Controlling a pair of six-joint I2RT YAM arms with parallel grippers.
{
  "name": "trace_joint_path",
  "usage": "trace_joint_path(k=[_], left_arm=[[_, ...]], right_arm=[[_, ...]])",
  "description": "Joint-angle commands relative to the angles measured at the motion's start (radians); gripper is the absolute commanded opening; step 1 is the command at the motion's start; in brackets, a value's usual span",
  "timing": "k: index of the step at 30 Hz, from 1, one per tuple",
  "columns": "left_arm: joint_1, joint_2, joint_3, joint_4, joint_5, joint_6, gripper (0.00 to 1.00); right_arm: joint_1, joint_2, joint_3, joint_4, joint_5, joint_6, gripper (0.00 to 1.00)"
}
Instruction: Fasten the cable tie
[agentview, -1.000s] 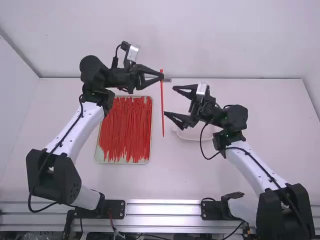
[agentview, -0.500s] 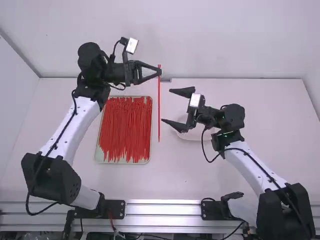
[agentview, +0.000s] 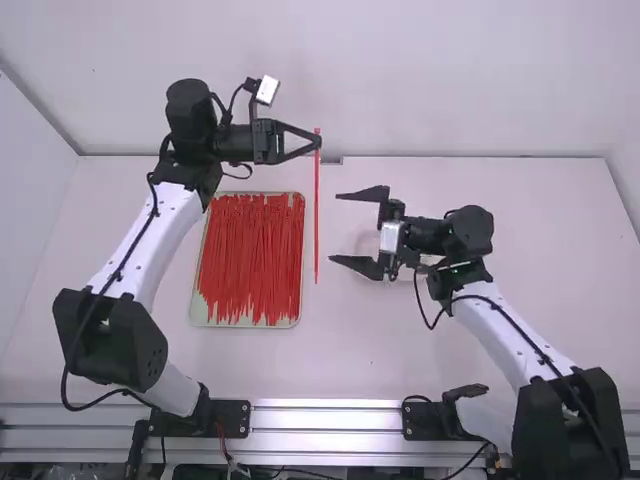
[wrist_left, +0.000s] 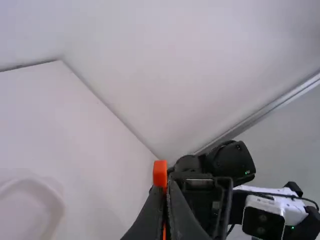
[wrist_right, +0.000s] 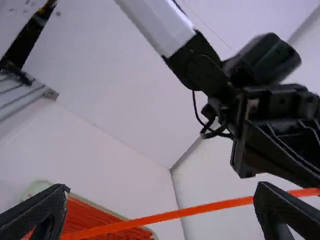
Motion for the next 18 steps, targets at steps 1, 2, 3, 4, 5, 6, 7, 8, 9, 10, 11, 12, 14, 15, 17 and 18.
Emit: trace_joint_path(k=[1,2,3,4,5,6,7,8,9,10,11,12,14,15,17,18], left_arm=[[0.017,0.008,0.032,0.005,0.019,-0.034,0.02],[0.021,0.008,0.032,0.005,0.024,-0.045,0.02],[0.026,0.008,0.032,0.005,0.023,-0.057,0.02],[0.030,0.010,0.032,0.005,0.023,-0.063,0.02],[0.031,0.011,0.032,0.005,0.019,-0.071,0.02],[0.031,0.014,0.032,-0.001,0.008,-0.081,0.02],[0.031,0.016,0.031,-0.003,0.006,-0.085,0.02],[0.031,0.017,0.031,-0.003,0.005,-0.091,0.02],[0.031,0.021,0.031,-0.003,0.005,-0.100,0.02],[0.030,0.023,0.031,-0.003,0.006,-0.109,0.02],[0.028,0.029,0.031,-0.003,0.007,-0.119,0.02],[0.022,0.035,0.031,-0.003,0.007,-0.128,0.02],[0.010,0.052,0.031,-0.003,0.007,-0.164,0.02],[0.007,0.060,0.031,-0.003,0.007,-0.174,0.02],[0.004,0.065,0.031,-0.015,0.006,-0.194,0.02],[0.004,0.066,0.030,-0.032,0.003,-0.208,0.02]], right_arm=[[-0.031,0.001,0.021,0.002,-0.137,-0.155,0.99],[-0.044,0.001,0.021,0.003,-0.167,-0.182,1.00],[-0.053,0.001,0.021,0.003,-0.183,-0.198,0.99],[-0.066,0.001,0.021,0.002,-0.204,-0.219,0.99],[-0.080,0.001,0.021,0.002,-0.218,-0.236,1.00],[-0.095,0.001,0.021,0.002,-0.230,-0.244,1.00],[-0.104,0.001,0.021,0.002,-0.237,-0.254,1.00],[-0.117,0.001,0.021,0.002,-0.241,-0.264,1.00],[-0.129,0.001,0.021,0.002,-0.241,-0.270,1.00],[-0.135,0.001,0.021,0.002,-0.240,-0.276,1.00],[-0.144,0.001,0.021,0.002,-0.240,-0.285,1.00],[-0.149,0.001,0.021,0.002,-0.240,-0.291,1.00],[-0.153,0.001,0.021,0.002,-0.241,-0.329,1.00],[-0.150,0.001,0.021,0.002,-0.245,-0.358,0.99],[-0.146,0.001,0.021,0.002,-0.264,-0.411,1.00],[-0.142,0.001,0.021,0.002,-0.276,-0.444,1.00]])
